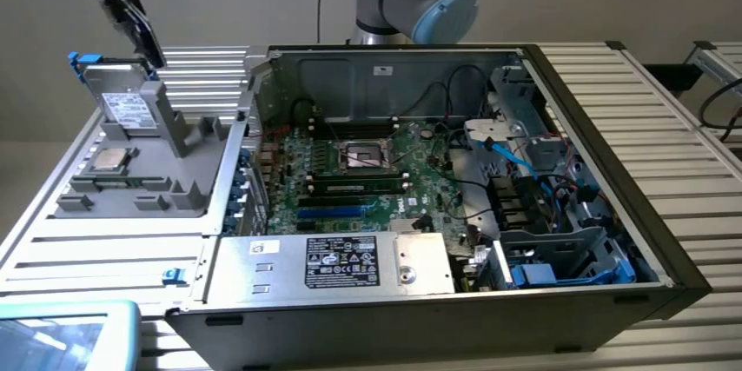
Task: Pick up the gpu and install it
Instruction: 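Pick up the gpu and move the gpu toward the slot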
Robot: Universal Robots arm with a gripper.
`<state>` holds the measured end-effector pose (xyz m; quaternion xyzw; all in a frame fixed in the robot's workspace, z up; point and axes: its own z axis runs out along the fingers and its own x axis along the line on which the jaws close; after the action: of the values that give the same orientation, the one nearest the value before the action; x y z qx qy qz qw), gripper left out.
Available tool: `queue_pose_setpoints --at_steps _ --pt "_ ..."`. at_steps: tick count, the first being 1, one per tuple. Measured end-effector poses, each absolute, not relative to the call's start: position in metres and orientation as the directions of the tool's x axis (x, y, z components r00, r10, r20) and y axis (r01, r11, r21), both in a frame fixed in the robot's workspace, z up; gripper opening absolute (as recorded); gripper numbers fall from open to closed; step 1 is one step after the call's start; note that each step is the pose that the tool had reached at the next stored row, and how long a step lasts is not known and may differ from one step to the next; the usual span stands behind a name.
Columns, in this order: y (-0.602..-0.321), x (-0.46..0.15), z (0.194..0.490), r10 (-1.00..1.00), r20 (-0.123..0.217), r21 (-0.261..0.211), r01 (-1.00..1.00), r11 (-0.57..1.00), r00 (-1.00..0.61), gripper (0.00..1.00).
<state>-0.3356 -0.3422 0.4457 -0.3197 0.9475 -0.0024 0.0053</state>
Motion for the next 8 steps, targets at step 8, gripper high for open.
queue_pose_setpoints --at_steps 8 --pt "-0.3422 -0.3356 0.4447 -0.715 -0.008 -0.008 -0.715 0.699 -0.699 0.27"
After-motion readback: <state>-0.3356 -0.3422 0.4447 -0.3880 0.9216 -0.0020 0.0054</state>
